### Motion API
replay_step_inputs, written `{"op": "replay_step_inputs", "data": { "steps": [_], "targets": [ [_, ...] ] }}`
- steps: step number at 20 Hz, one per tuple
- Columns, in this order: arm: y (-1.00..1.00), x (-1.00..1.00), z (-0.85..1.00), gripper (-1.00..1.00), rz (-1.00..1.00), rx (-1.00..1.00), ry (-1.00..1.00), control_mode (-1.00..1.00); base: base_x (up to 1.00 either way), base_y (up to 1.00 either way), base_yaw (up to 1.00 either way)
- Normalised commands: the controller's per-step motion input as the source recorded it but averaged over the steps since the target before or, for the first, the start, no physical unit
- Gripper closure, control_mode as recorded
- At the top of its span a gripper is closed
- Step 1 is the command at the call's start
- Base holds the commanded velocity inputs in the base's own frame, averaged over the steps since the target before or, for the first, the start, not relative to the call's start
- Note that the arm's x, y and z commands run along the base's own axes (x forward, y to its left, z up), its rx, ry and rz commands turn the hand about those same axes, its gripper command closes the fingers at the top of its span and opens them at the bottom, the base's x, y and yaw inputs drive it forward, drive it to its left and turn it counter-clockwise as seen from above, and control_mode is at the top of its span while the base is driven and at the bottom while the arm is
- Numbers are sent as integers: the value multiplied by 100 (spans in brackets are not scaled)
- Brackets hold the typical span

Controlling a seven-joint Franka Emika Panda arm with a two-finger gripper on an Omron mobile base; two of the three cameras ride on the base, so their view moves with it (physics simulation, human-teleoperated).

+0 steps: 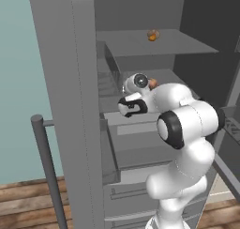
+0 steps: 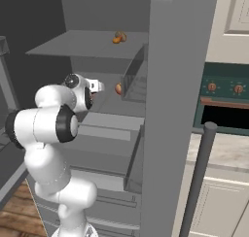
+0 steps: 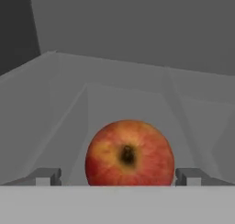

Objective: Place the apple in the correct fridge rack based on whether it is a fruit or vegetable. Finally, close the fridge door.

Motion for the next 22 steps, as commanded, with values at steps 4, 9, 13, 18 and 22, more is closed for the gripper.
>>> {"op": "replay_step_inputs", "data": {
  "steps": [4,9,13,18,22],
  "targets": [
    [-11,-78,34,-100,0,0,-2,-100,0,0,0],
    [-22,-97,62,-100,0,0,-1,-100,0,0,0],
    [-25,-100,63,-100,0,0,0,-100,0,0,0],
    [-28,-100,57,-100,0,0,0,-100,0,0,0],
    [-19,-100,29,-100,0,0,0,-100,0,0,0]
  ]
}}
